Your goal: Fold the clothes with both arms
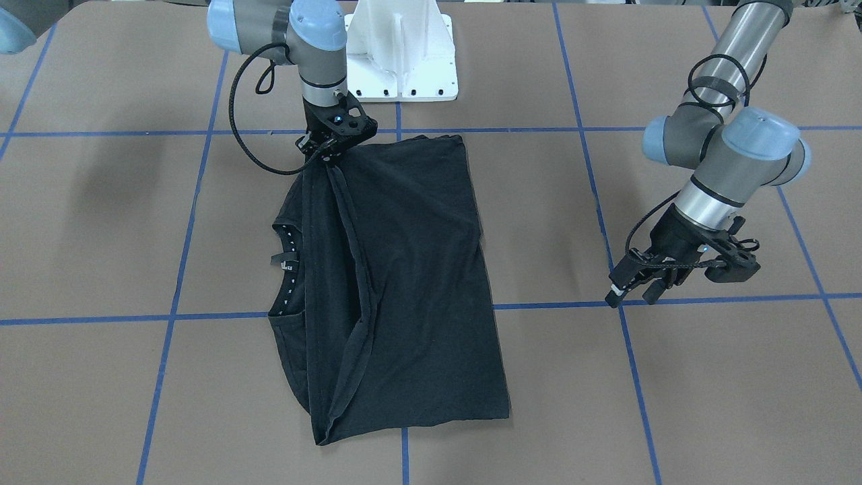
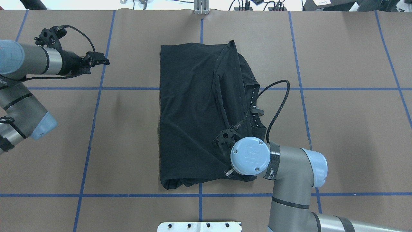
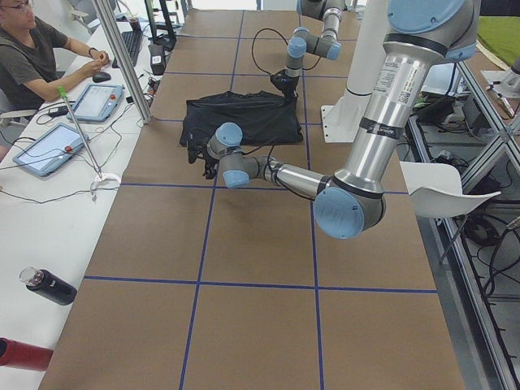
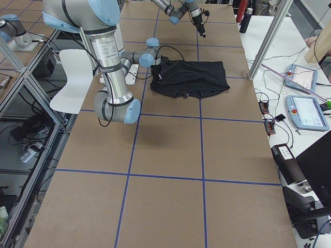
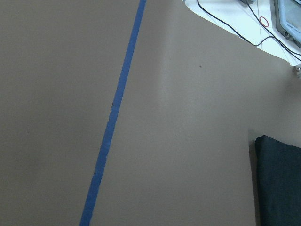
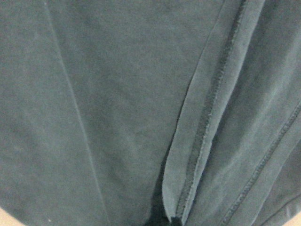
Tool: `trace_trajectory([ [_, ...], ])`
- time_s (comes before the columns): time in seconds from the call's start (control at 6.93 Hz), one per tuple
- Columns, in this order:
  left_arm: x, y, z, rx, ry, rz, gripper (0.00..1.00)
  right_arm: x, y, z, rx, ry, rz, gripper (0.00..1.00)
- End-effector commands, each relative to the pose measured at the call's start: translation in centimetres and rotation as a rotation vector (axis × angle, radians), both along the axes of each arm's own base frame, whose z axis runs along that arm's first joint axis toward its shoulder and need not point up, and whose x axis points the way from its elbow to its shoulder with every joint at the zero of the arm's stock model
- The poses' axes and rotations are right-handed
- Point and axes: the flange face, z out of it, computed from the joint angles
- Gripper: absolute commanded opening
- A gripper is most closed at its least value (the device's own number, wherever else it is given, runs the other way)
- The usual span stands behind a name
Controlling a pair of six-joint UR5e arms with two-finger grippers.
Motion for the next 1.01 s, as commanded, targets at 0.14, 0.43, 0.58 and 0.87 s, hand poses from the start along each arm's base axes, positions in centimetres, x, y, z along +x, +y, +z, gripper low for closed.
trace_trajectory([
  [0.14,0.0,0.0,0.0,-0.001,0.001,0.0,0.99,2.6,-1.6,-0.6,-0.002,-0.024,0.019,0.0],
  [0.43,0.0,0.0,0.0,-0.002,0.002,0.0,0.99,3.6,0.8,1.4,-0.005,0.0,0.014,0.0],
  [0.58,0.1,0.0,-0.1,-0.014,0.01,-0.006,0.99,3.9,1.4,2.2,-0.004,0.012,0.043,0.0],
  [0.87,0.2,0.0,-0.3,-0.014,0.013,-0.007,0.99,5.3,2.7,3.9,-0.011,0.028,0.04,0.0],
])
